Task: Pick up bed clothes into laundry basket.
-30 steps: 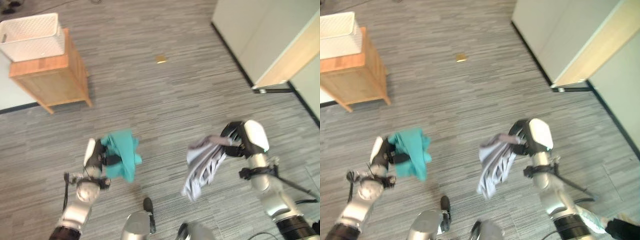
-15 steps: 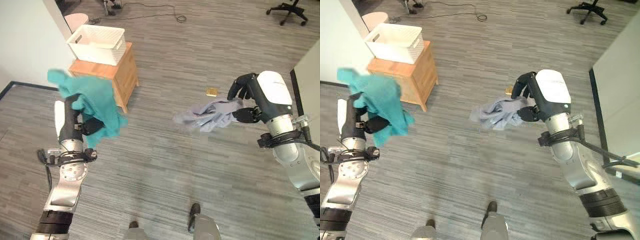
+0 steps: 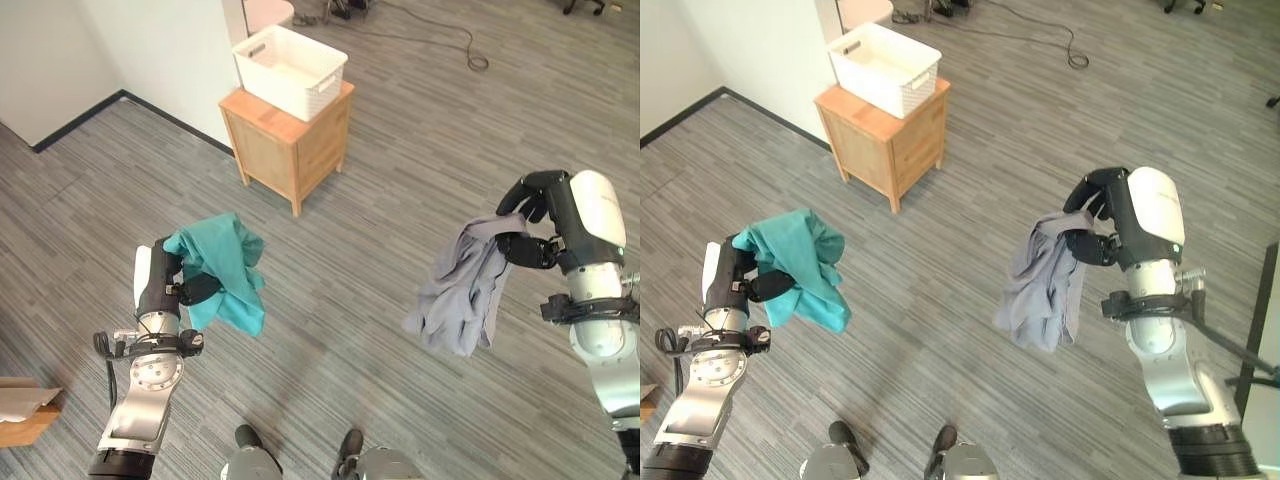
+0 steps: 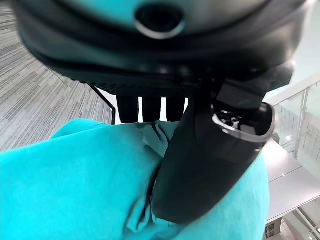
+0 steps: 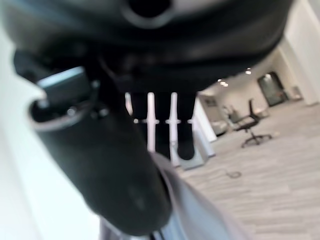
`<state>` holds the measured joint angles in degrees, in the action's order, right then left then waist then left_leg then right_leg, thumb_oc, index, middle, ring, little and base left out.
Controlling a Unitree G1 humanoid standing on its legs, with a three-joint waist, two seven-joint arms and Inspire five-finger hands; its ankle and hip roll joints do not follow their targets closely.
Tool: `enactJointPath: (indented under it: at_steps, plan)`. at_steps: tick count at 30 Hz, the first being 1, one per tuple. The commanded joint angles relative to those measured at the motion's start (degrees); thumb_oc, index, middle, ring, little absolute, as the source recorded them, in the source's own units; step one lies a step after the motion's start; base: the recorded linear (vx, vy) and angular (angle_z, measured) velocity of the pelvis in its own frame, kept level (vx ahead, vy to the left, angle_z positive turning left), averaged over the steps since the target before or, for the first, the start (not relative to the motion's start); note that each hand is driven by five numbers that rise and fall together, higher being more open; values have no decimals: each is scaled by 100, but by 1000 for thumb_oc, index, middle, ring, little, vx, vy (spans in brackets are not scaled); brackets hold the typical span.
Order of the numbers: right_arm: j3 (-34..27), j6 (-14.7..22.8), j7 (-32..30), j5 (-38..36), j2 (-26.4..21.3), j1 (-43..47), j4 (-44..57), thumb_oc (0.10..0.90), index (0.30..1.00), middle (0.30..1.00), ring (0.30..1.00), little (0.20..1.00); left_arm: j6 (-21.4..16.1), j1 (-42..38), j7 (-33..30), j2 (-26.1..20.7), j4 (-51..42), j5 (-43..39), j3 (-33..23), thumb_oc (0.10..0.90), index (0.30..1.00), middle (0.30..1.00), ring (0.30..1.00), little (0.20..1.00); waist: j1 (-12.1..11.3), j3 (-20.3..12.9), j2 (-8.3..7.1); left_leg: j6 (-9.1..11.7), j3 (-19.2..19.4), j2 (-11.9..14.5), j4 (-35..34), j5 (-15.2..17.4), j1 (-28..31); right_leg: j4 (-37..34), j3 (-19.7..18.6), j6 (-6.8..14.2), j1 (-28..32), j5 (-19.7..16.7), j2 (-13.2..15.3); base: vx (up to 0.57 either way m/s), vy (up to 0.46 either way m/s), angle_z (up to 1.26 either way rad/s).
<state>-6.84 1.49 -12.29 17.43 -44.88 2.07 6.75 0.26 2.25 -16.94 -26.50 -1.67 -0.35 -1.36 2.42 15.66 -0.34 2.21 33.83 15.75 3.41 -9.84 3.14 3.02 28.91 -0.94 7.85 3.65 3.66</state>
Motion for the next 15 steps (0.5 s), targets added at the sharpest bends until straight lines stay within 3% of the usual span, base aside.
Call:
enactJointPath:
  at_steps: [1,6,7,8,9,11,15]
  plan:
    - [-548,316,-361,-110,-280,384,370,400,300,300,300,300,-691,-364,-22,-308,-751,-165,-611,400,300,300,300,300,-87,-611,-64,675,-45,271,-234,571,565,-716,-163,1187,223,-415,919,81,22,24]
    - [-580,339,-354,-187,-215,411,398,400,300,300,300,300,-782,-259,35,-263,-803,-355,-610,400,300,300,300,300,-169,-502,-75,697,-256,352,514,847,203,-657,-95,1129,260,-317,1018,30,-12,25]
    - [-650,321,-421,-204,-197,382,298,400,300,300,300,300,-859,-301,13,-287,-781,-454,-553,400,300,300,300,300,-274,-299,-157,694,-714,465,1406,849,-426,-689,-72,1012,292,-296,1054,-36,-46,23]
    - [-673,287,-487,-218,-181,364,190,400,300,300,300,300,-882,-350,-11,-310,-743,-492,-505,400,300,300,300,300,-394,-177,-206,742,-1004,407,1504,743,-718,-705,-151,1007,329,-250,1067,-32,-32,24]
    - [-712,269,-526,-234,-163,336,125,400,300,300,300,300,-891,-405,-24,-338,-719,-551,-480,400,300,300,300,300,-452,-140,-222,733,-1236,282,1383,797,-945,-712,-160,1018,345,-217,1061,55,83,30]
    - [-713,218,-550,-228,-175,262,-157,400,300,300,300,300,-884,-387,17,-404,-688,-587,-441,400,300,300,300,300,-501,-247,-155,660,-1631,2,462,795,-920,-695,-121,1179,329,-189,1037,131,198,32]
    - [-463,99,-511,-117,-134,380,-653,400,300,300,300,300,-770,-489,32,-586,-540,-515,-325,400,300,300,300,300,-538,-278,-293,370,-1643,-328,-181,806,-489,489,-368,1276,9,-95,1213,133,182,11]
